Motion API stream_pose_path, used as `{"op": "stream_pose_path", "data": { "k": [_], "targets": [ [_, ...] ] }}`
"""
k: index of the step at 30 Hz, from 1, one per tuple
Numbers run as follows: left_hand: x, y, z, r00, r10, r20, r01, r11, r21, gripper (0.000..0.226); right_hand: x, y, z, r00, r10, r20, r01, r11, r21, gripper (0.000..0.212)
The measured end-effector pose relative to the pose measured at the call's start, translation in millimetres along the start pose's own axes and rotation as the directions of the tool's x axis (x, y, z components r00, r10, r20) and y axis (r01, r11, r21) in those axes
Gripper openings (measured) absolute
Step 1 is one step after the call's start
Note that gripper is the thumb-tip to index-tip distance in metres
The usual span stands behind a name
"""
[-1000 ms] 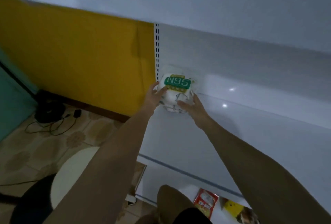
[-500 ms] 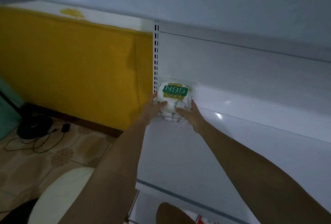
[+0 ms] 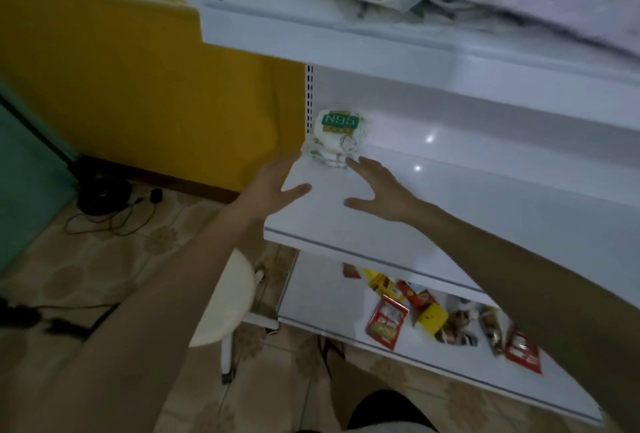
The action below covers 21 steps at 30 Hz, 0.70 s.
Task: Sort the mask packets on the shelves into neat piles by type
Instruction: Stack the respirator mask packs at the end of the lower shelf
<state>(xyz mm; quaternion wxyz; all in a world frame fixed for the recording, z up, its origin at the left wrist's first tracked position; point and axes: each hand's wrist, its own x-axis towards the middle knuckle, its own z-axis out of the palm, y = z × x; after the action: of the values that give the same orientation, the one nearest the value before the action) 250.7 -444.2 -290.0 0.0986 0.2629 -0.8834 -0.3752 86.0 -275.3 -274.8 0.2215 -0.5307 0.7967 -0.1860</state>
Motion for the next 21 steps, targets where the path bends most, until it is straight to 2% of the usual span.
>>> {"op": "stream_pose_path", "data": {
  "k": [4, 7, 9, 11, 14, 17, 19, 21],
  "targets": [
    [-72.0, 39.9, -44.8, 0.985, 0.172, -0.028, -0.164, 0.969, 0.187, 0.065, -51.9, -62.8, -24.9, 0.980, -0.200, -0.011, 0.198, 0.977, -0.082, 0.070],
    [-101.4, 72.8, -75.1, 0.962, 0.258, -0.085, -0.226, 0.936, 0.270, 0.058, -84.1, -102.7, -52.9, 0.931, -0.352, -0.098, 0.341, 0.933, -0.115, 0.058],
    [-116.6, 105.3, -91.9, 0.913, 0.383, -0.139, -0.316, 0.882, 0.350, 0.052, -105.7, -123.9, -75.3, 0.878, -0.443, -0.180, 0.420, 0.894, -0.154, 0.051],
    [-126.6, 141.9, -105.3, 0.845, 0.508, -0.170, -0.428, 0.831, 0.356, 0.053, -125.0, -137.1, -101.9, 0.824, -0.496, -0.273, 0.463, 0.868, -0.179, 0.051],
    [-123.0, 191.4, -117.3, 0.770, 0.574, -0.280, -0.505, 0.816, 0.283, 0.054, -145.2, -141.4, -146.9, 0.747, -0.518, -0.417, 0.468, 0.855, -0.223, 0.046],
    [-99.2, 236.4, -124.4, 0.714, 0.597, -0.367, -0.546, 0.802, 0.242, 0.042, -152.7, -130.2, -191.3, 0.736, -0.456, -0.501, 0.408, 0.889, -0.209, 0.036],
    [-69.6, 258.0, -128.0, 0.728, 0.581, -0.365, -0.504, 0.814, 0.290, 0.037, -151.5, -115.1, -217.4, 0.749, -0.404, -0.526, 0.364, 0.913, -0.184, 0.034],
    [-33.6, 272.5, -130.6, 0.799, 0.484, -0.357, -0.389, 0.869, 0.307, 0.038, -145.1, -95.7, -241.2, 0.762, -0.333, -0.556, 0.286, 0.942, -0.173, 0.034]
  ]
}}
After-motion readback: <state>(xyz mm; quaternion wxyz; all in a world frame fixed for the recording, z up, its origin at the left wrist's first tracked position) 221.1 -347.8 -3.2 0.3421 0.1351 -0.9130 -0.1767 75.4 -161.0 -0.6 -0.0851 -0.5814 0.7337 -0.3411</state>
